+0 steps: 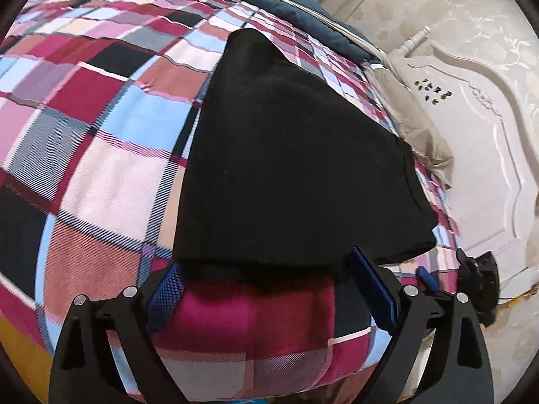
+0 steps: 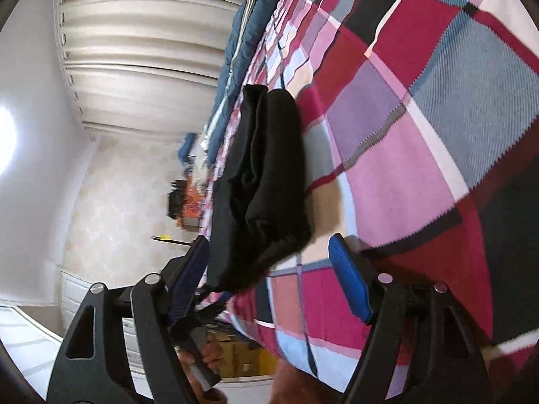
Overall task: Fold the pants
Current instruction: 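Open both grippers and release the folded garment, then withdraw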
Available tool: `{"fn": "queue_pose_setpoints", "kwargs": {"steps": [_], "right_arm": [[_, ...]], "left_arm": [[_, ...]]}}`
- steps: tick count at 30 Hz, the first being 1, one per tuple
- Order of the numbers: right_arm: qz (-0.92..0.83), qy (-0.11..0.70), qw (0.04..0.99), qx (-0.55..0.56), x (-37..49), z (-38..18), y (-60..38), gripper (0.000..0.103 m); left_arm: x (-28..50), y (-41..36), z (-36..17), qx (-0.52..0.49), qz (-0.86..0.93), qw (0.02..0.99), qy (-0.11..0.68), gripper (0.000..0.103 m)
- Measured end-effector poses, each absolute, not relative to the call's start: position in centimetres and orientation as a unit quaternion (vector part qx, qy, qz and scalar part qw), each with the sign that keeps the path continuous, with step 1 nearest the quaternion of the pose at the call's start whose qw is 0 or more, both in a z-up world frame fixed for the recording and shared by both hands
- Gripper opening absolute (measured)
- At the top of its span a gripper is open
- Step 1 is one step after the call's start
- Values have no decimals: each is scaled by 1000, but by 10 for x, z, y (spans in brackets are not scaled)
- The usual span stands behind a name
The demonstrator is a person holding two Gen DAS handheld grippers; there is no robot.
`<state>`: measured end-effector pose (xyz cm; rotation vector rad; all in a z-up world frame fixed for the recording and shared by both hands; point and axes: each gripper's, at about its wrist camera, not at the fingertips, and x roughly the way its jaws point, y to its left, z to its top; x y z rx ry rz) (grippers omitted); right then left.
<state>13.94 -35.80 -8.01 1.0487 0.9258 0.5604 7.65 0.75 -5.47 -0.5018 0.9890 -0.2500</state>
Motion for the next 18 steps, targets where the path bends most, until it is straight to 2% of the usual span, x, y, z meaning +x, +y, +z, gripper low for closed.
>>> {"fn": "queue_pose_setpoints", "kwargs": {"steps": [5, 18], "right_arm": [[231, 435, 760, 425, 136, -72, -342, 84], [160, 459, 824, 291, 121, -55, -299, 93]], "left_arm": [[60, 0, -53, -197, -78, 856, 472, 92], [22, -8, -28, -120, 5, 896, 427, 92]]}}
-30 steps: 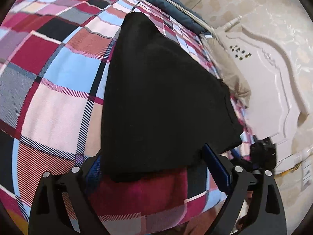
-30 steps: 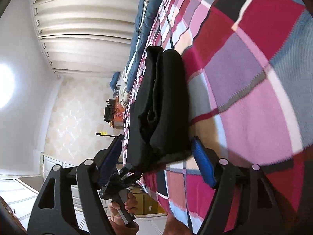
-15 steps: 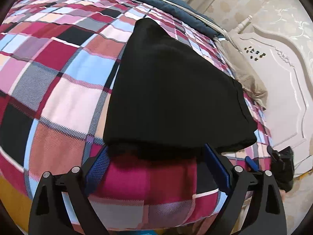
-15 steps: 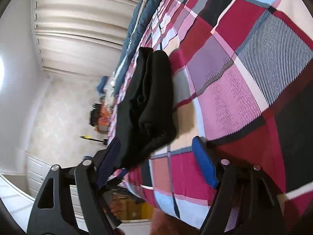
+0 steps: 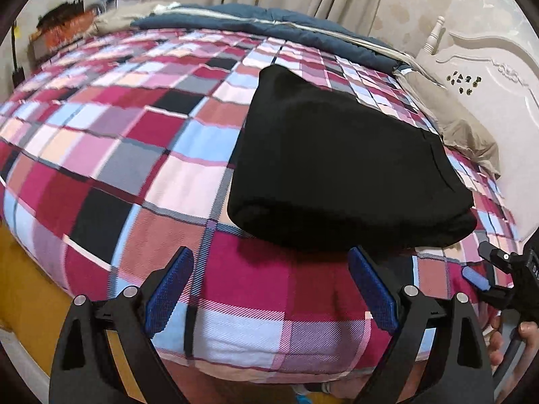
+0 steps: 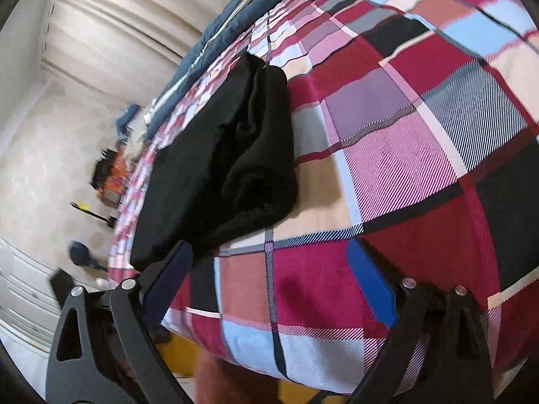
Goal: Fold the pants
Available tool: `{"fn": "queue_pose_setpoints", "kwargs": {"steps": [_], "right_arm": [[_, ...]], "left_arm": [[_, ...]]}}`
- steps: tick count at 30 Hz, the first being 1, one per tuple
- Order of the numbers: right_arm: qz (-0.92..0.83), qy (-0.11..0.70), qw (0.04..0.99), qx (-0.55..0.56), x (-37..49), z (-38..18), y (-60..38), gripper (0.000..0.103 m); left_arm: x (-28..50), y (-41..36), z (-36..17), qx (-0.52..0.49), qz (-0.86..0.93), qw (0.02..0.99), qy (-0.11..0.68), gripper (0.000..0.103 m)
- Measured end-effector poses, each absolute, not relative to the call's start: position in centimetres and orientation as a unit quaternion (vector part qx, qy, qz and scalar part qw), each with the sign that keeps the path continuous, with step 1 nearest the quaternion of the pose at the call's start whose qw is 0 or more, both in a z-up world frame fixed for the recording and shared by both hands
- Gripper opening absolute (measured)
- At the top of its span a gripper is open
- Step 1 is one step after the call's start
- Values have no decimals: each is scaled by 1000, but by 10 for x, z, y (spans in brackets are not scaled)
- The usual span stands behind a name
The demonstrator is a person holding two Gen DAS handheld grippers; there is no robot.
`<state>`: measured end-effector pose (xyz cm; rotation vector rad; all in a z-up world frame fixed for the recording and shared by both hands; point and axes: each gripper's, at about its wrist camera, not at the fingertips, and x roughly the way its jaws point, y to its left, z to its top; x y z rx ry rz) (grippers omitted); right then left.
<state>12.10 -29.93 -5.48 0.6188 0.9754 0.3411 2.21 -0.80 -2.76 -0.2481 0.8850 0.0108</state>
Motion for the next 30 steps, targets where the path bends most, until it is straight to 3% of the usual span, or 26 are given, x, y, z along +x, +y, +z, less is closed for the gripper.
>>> {"fn": "queue_pose_setpoints", "kwargs": {"steps": [10, 30], "right_arm": [[61, 451, 882, 121, 99, -42, -253, 94], [42, 439, 892, 102, 85, -35, -241, 95]], "left_arm": [[6, -11, -23, -115, 32, 902, 416, 92], [-8, -36, -21, -78, 20, 911, 404, 92]]}}
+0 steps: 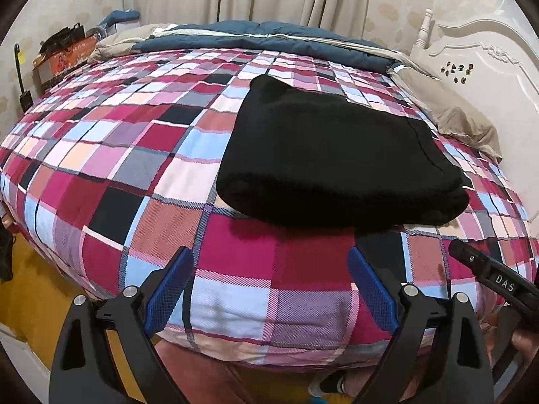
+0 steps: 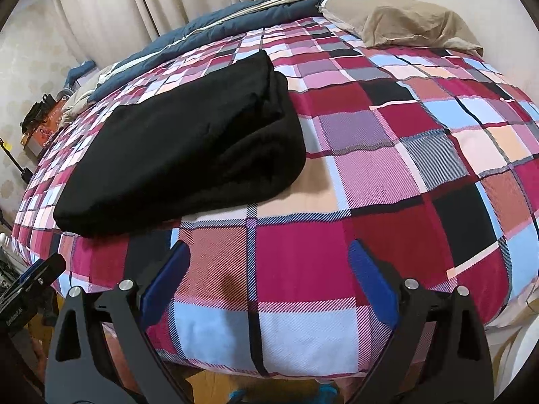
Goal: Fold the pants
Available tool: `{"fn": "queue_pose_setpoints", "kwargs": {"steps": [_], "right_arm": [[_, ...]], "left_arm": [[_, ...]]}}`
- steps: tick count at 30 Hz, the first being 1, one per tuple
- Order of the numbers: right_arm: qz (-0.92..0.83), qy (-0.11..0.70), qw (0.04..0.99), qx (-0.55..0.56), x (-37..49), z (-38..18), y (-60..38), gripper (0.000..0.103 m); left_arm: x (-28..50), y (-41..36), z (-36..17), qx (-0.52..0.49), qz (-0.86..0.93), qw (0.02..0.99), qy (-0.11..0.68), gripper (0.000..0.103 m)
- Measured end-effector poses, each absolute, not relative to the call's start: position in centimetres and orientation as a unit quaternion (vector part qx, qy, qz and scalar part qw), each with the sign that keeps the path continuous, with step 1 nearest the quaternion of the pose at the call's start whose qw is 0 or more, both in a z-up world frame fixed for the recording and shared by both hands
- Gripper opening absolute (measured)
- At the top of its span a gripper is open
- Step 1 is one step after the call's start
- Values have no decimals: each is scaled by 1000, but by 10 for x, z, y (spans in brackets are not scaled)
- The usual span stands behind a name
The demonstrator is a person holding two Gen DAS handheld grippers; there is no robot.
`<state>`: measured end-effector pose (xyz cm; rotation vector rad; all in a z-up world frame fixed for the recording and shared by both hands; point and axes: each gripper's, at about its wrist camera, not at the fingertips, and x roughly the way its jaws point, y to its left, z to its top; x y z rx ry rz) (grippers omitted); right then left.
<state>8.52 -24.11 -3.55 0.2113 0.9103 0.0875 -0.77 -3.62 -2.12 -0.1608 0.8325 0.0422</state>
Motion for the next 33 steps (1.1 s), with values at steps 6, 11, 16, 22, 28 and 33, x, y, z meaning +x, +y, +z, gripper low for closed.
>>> {"fn": "queue_pose_setpoints", "kwargs": {"steps": [6, 11, 16, 22, 28, 33], "right_arm": [[44, 439, 892, 100, 85, -35, -240, 95], [44, 440, 891, 100, 85, -35, -239, 95], [46, 441, 891, 99, 84, -35, -235, 95], [48, 445, 889, 100, 85, -36, -234, 95], [48, 450, 886, 104, 85, -39, -235, 95], [53, 455, 883, 105, 84, -42, -233, 95]], "left_arm": [[-8, -39, -22, -77, 17, 911, 406, 92], [-10, -38, -23, -79, 18, 910, 407, 92], [-11, -39, -23, -75, 19, 911, 405, 92], [-12, -43, -20, -69, 14, 913, 402, 92], [-10, -43, -21, -73, 13, 910, 407, 92], [-10, -46, -23, -67, 12, 907, 414, 92]]}}
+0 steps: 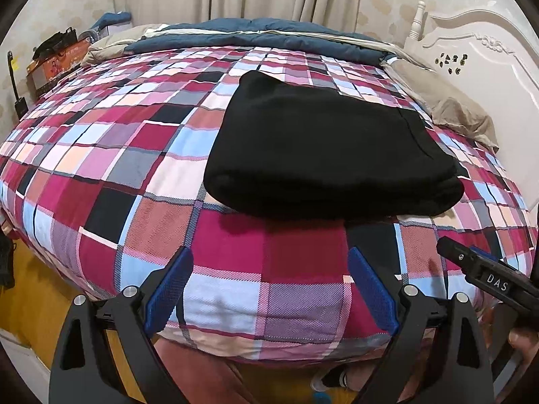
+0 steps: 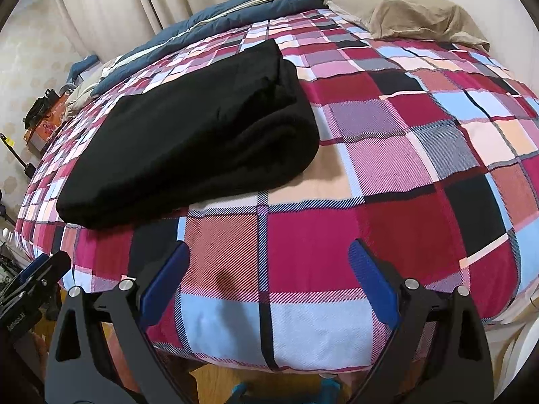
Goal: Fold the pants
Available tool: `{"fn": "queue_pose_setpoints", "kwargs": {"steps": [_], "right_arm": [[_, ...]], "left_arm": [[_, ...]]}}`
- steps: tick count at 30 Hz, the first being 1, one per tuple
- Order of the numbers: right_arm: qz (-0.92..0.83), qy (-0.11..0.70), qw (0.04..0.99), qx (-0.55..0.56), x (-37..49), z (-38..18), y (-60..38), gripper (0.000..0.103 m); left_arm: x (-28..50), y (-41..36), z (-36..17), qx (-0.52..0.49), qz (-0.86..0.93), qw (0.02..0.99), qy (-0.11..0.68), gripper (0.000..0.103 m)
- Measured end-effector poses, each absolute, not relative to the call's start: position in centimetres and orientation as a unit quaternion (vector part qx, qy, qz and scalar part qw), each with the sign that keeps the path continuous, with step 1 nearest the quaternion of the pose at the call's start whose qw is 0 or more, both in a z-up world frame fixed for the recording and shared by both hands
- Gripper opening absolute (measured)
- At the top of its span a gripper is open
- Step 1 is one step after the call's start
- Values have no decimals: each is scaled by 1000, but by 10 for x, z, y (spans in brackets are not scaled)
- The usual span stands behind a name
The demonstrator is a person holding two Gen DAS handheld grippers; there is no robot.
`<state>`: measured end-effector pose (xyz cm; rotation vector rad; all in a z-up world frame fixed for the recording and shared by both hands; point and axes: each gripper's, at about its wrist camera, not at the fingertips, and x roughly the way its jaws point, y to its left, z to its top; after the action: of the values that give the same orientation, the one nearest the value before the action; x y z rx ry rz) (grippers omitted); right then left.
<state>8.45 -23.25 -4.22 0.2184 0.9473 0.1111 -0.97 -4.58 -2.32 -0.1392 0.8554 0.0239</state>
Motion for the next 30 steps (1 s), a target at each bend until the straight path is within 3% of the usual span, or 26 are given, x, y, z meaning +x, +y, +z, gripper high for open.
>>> {"fn": "queue_pose_setpoints", "kwargs": {"steps": [30], "right_arm": [[57, 463, 879, 102, 84, -46, -227, 95]], "left_arm": [[-10, -57, -13, -22, 21, 921, 389, 92]]}}
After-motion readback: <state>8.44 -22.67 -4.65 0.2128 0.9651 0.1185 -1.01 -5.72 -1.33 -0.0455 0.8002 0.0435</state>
